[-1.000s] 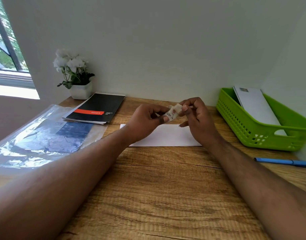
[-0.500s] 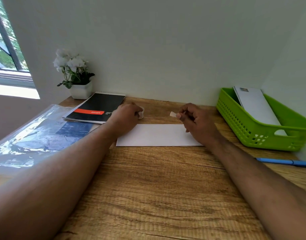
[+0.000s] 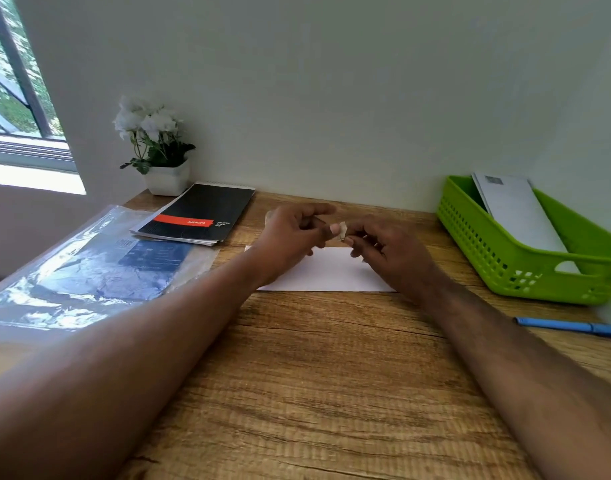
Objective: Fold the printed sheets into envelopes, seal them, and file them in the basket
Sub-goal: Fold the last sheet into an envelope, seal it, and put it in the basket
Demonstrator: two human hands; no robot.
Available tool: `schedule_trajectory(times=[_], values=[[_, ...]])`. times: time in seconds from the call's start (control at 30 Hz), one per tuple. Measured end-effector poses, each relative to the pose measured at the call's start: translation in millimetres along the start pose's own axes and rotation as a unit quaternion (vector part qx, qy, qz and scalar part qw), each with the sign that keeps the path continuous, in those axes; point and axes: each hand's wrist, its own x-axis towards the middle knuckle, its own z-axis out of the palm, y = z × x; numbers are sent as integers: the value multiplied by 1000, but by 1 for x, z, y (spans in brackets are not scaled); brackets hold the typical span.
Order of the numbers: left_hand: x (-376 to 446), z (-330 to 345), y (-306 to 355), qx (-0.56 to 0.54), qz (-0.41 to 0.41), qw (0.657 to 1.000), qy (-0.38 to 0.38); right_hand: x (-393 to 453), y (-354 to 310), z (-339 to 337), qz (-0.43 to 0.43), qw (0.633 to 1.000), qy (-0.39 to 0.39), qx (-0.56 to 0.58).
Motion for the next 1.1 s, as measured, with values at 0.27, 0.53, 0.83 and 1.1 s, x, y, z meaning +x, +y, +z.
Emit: schedule_trajectory(times=[0.27, 0.53, 0.83, 1.1], values=[[-1, 2, -6, 200, 139, 970, -16, -1, -6, 1, 75, 993, -17, 87], [-9, 12, 5, 222, 205, 953, -22, 3, -4, -4, 188, 941, 24, 279], [-7, 18, 8, 291, 138, 945, -62, 1, 22, -24, 228, 932, 65, 275], [-4, 21, 5, 405, 36, 881, -243, -18, 53, -51, 308, 931, 56, 187]])
